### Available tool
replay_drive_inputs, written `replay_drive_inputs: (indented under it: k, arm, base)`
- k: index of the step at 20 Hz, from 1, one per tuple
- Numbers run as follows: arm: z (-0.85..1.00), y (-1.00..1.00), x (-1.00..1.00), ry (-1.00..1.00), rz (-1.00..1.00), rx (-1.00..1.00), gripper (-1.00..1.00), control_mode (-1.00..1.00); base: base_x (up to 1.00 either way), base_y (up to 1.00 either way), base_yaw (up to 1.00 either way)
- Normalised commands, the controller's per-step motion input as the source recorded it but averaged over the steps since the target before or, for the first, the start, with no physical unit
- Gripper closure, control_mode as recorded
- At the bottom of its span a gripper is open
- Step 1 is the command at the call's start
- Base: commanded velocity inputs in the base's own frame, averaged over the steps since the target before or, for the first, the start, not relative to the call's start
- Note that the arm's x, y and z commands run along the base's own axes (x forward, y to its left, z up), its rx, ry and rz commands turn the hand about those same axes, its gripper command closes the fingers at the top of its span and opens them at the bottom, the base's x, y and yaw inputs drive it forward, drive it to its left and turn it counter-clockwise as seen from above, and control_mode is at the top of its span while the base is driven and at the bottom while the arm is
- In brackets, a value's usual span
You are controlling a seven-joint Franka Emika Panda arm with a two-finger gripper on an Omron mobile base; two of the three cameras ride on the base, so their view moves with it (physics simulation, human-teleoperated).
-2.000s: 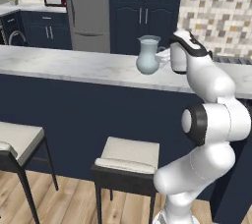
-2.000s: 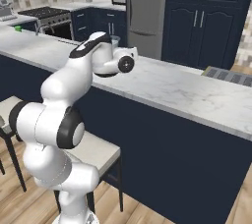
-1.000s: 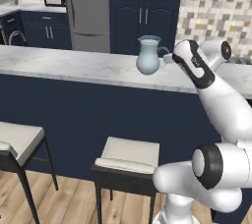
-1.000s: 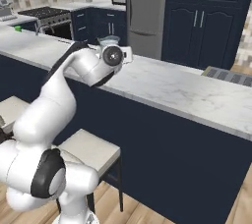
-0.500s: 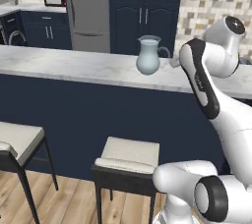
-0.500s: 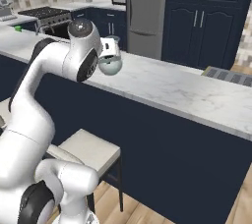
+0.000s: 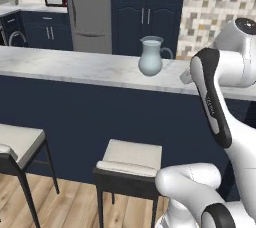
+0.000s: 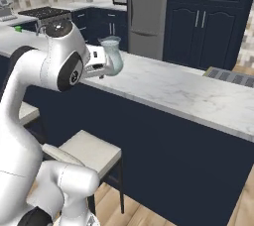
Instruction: Place the pitcher and cup on the dining counter for serving.
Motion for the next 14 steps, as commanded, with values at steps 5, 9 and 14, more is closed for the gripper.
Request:
replay_drive_inputs:
  k: [5,9,14]
  arm:
    - [-0.05,0.00,-0.23,0.04,-0.03,-0.02,-1.00,1.00]
    - [0.00,0.00,0.00,0.00,0.00,0.00,-1.00,1.00]
    - [0.00,0.00,0.00,0.00,0.00,0.00,-1.00,1.00]
  base:
    - [-0.60,-0.10,-0.08]
    - [-0.96,-0.71,-0.26]
    - [-0.42,-1.00,-0.29]
